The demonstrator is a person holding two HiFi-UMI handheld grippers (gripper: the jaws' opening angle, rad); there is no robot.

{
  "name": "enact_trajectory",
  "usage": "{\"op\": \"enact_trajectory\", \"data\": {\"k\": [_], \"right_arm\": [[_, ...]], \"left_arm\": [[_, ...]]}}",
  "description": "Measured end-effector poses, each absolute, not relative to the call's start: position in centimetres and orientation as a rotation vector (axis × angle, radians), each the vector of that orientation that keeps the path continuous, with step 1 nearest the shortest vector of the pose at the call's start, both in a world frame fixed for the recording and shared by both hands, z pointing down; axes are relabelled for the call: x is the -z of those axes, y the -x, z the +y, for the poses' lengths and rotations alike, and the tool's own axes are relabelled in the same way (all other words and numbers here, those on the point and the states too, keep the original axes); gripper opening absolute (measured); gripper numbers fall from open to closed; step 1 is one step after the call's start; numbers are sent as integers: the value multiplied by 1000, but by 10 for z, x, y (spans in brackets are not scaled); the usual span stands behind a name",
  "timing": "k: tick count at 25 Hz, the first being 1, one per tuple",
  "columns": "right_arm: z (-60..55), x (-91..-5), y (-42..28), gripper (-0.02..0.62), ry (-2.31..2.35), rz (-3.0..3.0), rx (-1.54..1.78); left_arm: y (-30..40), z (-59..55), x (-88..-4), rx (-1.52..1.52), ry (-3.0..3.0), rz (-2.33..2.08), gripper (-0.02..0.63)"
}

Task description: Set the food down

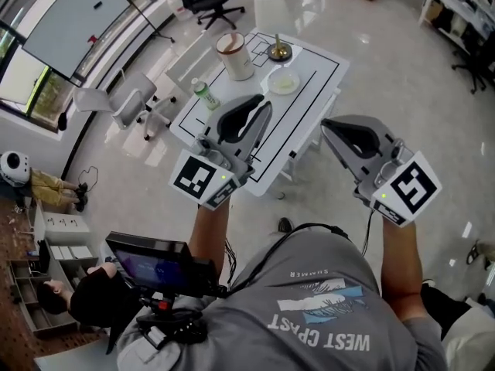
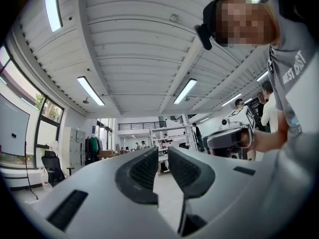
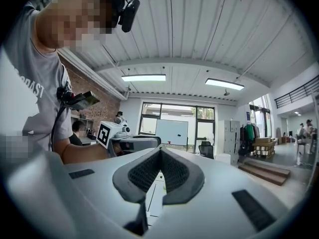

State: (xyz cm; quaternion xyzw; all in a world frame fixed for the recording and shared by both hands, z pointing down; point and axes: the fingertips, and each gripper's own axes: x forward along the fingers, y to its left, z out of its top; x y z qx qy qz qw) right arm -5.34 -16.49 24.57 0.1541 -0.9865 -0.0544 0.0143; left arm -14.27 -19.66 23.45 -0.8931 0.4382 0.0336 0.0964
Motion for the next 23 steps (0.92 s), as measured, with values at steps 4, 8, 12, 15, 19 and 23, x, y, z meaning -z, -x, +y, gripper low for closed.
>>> {"op": "enact_trajectory", "data": {"k": [4,8,12,15,19,23], "right_arm": [[-142,-248,18,5,-423,-3083,134],[-123,-257,-18,5,-381,-3086,91],[-108,-265,-40,5,-331,-3093,77],[-99,-270,-51,5,-283,-3093,75],[-88,-274,-67,5,-256,-3094,58],[-76,-278,-77,5,-246,-3091,39]], "left_arm": [[104,-178,-244,-122,2674,1354,67],[60,-157,-253,-102,2686,1358,67],[33,-143,-258,-98,2669,1373,67],[21,-134,-263,-92,2657,1402,67],[1,-124,-267,-84,2658,1407,67],[-14,-116,-269,-80,2670,1394,67]]}}
